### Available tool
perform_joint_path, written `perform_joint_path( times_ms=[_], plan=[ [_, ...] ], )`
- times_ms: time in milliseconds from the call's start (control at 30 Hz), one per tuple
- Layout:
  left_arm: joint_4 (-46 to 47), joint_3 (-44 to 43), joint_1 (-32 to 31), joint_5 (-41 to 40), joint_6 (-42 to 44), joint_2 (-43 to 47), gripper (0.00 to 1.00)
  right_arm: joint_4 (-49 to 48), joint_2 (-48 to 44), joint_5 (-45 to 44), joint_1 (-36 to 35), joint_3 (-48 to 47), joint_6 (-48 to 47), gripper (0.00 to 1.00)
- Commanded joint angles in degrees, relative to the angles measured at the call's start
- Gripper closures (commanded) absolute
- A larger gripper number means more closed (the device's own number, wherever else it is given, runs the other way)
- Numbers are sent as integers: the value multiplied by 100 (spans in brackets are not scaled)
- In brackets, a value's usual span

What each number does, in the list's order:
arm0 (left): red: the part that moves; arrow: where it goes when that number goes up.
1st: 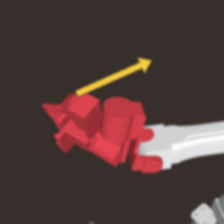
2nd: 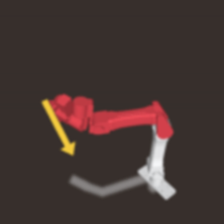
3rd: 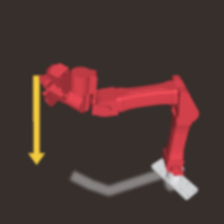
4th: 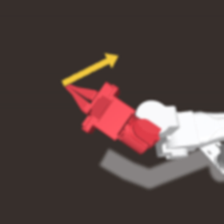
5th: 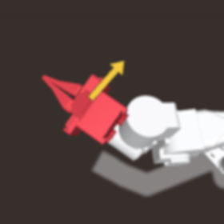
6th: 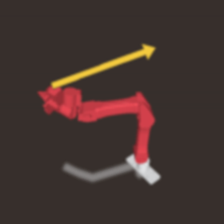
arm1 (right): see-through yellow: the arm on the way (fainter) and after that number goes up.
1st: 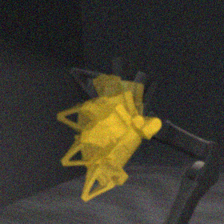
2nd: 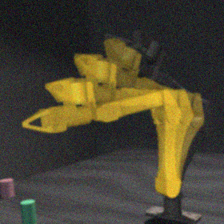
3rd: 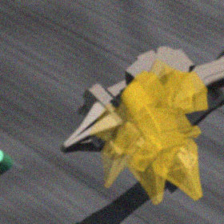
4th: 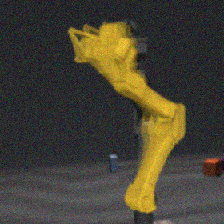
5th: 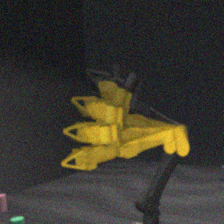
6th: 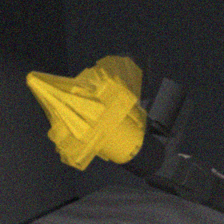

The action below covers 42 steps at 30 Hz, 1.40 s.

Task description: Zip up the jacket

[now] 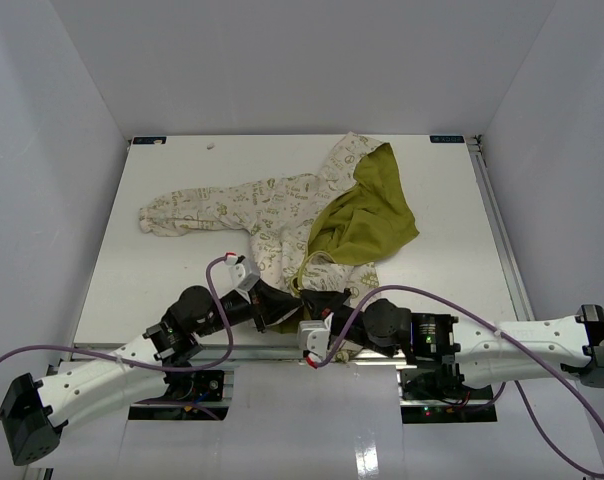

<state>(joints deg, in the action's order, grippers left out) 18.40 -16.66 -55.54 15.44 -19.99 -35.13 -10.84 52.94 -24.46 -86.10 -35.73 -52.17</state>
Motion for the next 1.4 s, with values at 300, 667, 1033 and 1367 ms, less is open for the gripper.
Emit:
perform_joint_path(
  times_ms=[300, 667, 1033, 1367],
  plan=[
    [-1777, -682, -194, -400, -168, -11, 52, -418, 301, -259, 717, -1104, 784, 92],
    [-3199, -2249, -194, -2143, 60, -42, 34, 487, 722, -153, 726, -1810, 2120, 92],
    [-4144, -3283, -194, -2400, 1448, -893, 40, 618, 656, 105, 957, -1911, 2652, 92],
    [-3759, -3081, -194, -2393, 1959, -676, 40, 688, 656, 685, 1595, -1981, 3142, 92]
  ],
)
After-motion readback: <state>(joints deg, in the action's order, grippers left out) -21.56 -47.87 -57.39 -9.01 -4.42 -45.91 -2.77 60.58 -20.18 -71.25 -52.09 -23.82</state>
